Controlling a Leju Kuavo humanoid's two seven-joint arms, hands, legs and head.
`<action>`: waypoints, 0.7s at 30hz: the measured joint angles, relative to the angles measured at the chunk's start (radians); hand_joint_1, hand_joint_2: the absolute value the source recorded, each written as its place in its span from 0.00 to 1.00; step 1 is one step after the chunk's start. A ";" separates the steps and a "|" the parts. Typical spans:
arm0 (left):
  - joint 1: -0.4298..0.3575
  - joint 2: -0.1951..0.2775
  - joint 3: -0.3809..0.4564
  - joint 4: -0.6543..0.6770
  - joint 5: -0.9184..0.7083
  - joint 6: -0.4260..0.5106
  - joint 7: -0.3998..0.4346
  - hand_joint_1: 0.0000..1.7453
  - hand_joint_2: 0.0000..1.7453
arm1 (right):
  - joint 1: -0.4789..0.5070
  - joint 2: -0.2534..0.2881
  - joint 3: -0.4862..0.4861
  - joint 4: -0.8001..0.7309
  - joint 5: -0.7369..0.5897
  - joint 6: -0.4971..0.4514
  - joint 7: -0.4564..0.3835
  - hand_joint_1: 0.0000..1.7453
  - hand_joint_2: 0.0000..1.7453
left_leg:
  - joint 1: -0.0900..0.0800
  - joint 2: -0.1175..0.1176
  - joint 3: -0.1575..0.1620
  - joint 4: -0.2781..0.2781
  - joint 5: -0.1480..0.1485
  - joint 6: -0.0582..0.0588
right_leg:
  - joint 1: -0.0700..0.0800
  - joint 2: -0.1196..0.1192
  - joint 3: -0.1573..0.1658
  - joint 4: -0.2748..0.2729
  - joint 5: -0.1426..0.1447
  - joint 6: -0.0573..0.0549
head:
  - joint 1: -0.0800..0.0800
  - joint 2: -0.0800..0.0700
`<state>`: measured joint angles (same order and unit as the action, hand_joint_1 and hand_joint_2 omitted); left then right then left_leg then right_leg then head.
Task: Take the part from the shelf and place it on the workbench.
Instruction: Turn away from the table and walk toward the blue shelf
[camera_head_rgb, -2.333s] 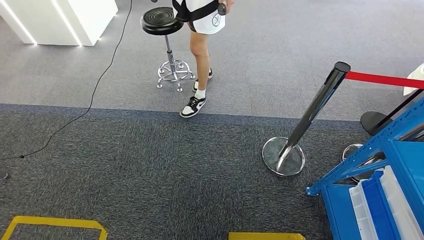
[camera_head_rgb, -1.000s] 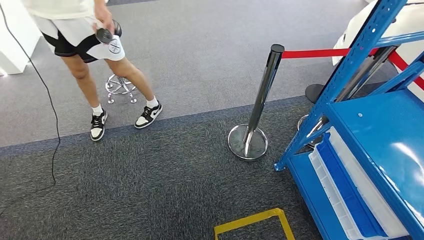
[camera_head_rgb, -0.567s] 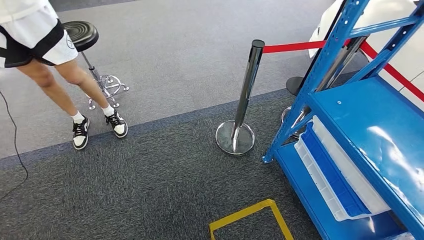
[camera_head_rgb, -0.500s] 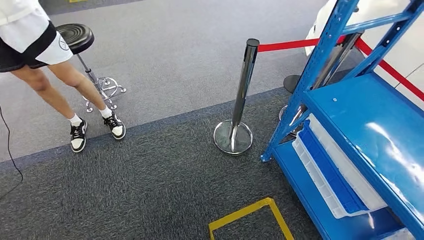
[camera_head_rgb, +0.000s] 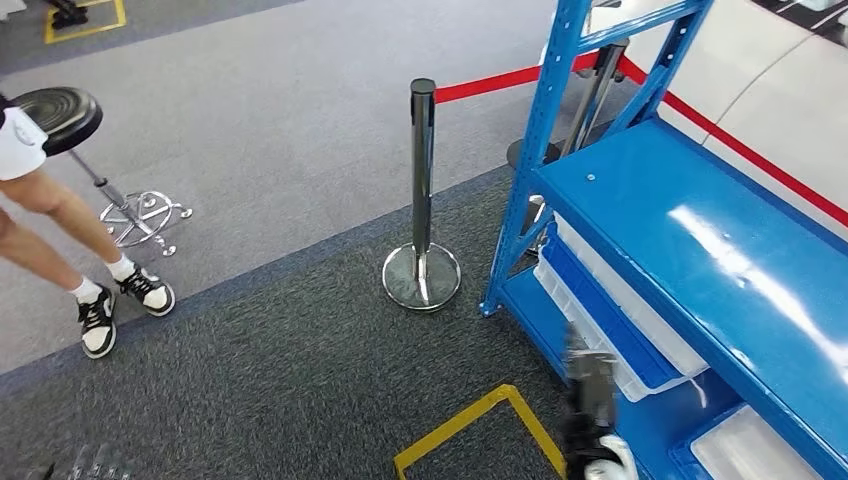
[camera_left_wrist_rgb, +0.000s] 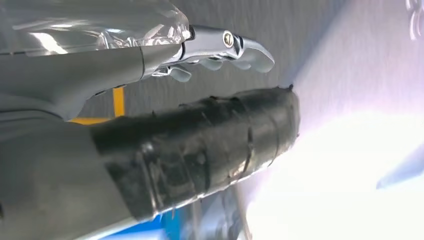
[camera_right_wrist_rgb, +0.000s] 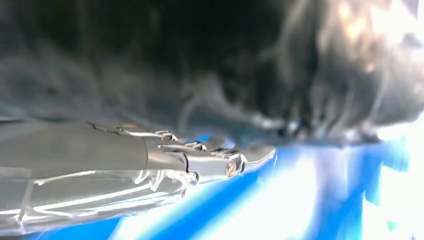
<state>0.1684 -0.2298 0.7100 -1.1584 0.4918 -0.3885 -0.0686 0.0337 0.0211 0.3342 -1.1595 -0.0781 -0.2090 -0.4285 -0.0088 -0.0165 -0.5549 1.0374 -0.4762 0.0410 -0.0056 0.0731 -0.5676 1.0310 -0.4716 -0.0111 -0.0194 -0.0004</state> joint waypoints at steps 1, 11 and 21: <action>0.023 0.008 -0.096 -0.042 -0.020 0.111 -0.019 0.00 0.00 | 0.004 -0.014 0.091 -0.022 -0.010 -0.002 -0.003 0.00 0.00 | -0.002 -0.004 0.002 -0.012 0.001 0.004 | 0.000 -0.011 -0.002 0.000 -0.002 0.005 | 0.000 0.000; 0.128 0.087 -0.558 -0.143 0.083 0.269 -0.131 0.00 0.00 | 0.015 -0.088 0.282 -0.106 -0.106 -0.043 -0.025 0.00 0.00 | 0.009 0.043 -0.007 -0.031 0.012 0.018 | -0.006 -0.068 -0.112 0.235 -0.105 0.040 | 0.002 0.000; 0.105 0.168 -0.719 -0.059 0.103 0.278 -0.218 0.00 0.00 | 0.068 -0.158 0.295 -0.164 -0.144 -0.084 -0.044 0.00 0.00 | 0.004 0.050 -0.007 -0.019 0.003 0.010 | 0.000 -0.083 -0.001 -0.004 -0.006 0.023 | 0.001 0.000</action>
<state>0.2735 -0.0619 -0.0095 -1.2176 0.5944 -0.1108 -0.2865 0.1012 -0.1365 0.6292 -1.3238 -0.2223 -0.2927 -0.4727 -0.0049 0.0334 -0.5623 1.0187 -0.4737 0.0512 -0.0054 -0.0095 -0.5685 1.0269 -0.4773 0.0117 -0.0184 -0.0004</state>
